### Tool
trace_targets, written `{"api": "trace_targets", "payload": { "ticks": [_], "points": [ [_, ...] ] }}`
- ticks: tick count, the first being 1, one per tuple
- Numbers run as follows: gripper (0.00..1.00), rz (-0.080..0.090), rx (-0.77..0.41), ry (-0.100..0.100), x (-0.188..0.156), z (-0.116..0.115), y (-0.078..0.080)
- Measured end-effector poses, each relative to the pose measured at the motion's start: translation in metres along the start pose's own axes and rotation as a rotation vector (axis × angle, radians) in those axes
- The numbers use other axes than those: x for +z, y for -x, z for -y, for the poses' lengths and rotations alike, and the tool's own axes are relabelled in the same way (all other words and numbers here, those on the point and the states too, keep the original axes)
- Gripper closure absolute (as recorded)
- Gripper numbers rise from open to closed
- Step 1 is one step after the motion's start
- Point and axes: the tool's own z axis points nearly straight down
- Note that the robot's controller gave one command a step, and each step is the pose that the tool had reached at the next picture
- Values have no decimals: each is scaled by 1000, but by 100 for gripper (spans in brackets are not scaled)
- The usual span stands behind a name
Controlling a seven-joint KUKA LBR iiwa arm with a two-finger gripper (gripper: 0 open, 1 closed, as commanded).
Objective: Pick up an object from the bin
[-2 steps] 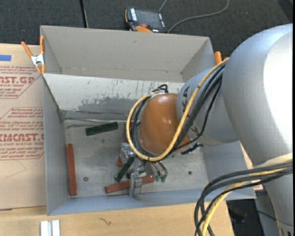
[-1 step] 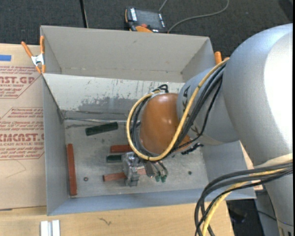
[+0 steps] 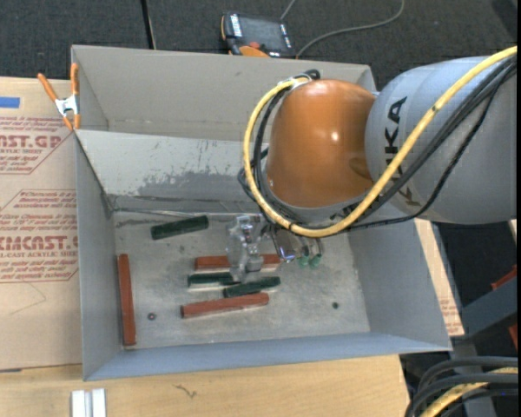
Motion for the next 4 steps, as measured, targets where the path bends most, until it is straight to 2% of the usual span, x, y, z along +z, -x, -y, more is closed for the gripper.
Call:
{"api": "trace_targets", "payload": {
  "ticks": [1,2,3,4],
  "points": [
    [0,-9,0,-1,4,0,-2],
    [0,-16,192,0,107,-57,19],
    [0,-13,34,-1,156,1,50],
    [100,-9,34,0,156,0,50]
  ]
}}
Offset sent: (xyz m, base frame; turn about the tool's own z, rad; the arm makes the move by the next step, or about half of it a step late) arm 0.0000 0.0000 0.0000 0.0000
